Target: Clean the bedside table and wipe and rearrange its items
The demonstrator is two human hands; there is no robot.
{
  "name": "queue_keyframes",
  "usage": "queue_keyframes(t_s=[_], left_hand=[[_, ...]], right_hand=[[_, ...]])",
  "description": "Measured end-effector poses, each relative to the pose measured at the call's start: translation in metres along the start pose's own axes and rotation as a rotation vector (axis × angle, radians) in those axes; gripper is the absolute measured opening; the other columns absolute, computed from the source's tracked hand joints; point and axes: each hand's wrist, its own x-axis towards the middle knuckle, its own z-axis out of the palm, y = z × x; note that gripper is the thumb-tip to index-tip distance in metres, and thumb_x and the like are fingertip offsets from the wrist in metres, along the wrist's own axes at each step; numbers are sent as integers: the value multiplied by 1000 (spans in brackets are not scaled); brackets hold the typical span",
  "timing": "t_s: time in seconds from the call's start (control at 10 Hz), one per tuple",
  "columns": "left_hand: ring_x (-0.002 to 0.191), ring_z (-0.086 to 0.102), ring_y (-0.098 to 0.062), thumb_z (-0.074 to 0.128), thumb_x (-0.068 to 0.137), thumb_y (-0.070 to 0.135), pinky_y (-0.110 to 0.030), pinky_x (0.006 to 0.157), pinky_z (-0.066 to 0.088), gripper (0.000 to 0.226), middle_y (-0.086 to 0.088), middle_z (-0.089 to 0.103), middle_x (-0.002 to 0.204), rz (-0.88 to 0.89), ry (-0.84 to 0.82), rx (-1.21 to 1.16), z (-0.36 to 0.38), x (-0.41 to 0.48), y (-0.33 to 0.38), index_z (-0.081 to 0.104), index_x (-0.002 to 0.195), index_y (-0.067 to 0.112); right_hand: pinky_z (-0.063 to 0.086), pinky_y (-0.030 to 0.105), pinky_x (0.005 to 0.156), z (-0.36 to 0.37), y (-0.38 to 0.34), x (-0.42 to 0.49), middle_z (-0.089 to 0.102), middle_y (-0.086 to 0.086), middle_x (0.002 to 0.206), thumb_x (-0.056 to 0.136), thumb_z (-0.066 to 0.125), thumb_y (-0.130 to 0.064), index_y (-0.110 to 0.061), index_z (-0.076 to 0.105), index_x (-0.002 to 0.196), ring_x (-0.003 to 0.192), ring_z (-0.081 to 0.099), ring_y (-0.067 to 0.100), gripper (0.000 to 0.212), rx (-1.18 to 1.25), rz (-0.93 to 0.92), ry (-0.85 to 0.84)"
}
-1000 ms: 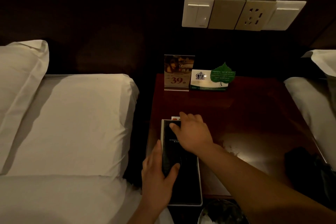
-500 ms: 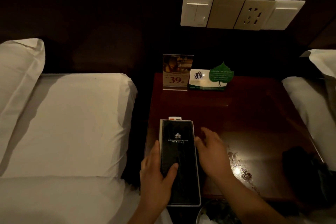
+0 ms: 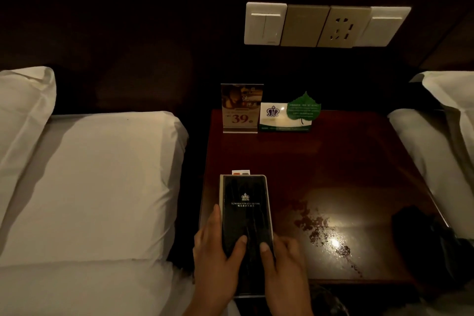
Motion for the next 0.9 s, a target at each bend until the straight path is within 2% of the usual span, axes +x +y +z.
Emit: queue_keyframes(t_s=[0.1,0.2,0.3,0.5,0.7,0.8,0.9], left_hand=[[126,31,-7,64,88,38,-29,104,33,82,6,50,141,7,14,5,0,3,2,19,156,33],[125,31,-8,67,88,35,-27,101,31,83,5,52,141,0,30,9,0,4,2,20,156,30],[128,34,-14,64,89,37,-31,104,34,79,3,53,140,0,25,21,0,5,2,23,156,30],[131,34,-18,62,89,40,-39,107,38,78,1,52,141,-10,19,27,-1,6,3,22,156,30],[131,35,-20,63,90,38,-41,109,37,76,2,52,143,-17,7,24,-2,7,4,24,155,30],[134,34,-19,64,91,36,-38,111,36,75,5,49,140,-47,14,-36,-4,7,2,24,155,32],[133,45,-20,62,94,35,-46,110,42,67,2,48,143,-183,-41,-266,-8,7,6,29,153,36]], right_hand=[[46,32,93,-4,1,2,47,-7,109,100,43,-32,-23,62,125,103,52,12,32,35,-26,-10],[49,33,89,-8,1,5,48,-9,103,100,45,-26,-22,66,113,96,55,11,25,91,-40,-18],[51,32,84,-9,0,8,48,-8,100,100,46,-25,-19,68,106,89,58,10,23,96,-65,-15],[53,31,81,-8,4,11,48,-7,101,101,45,-28,-19,67,115,86,58,7,27,93,-100,-11],[51,30,82,-8,5,10,48,-6,101,101,46,-30,-19,67,115,88,57,7,28,134,-78,-22],[46,17,76,-11,9,12,50,-8,102,100,46,-32,-26,64,118,90,56,0,26,222,-55,-41],[50,19,82,-17,17,13,52,-13,107,99,50,-33,-21,61,126,100,57,2,32,400,37,-100]])
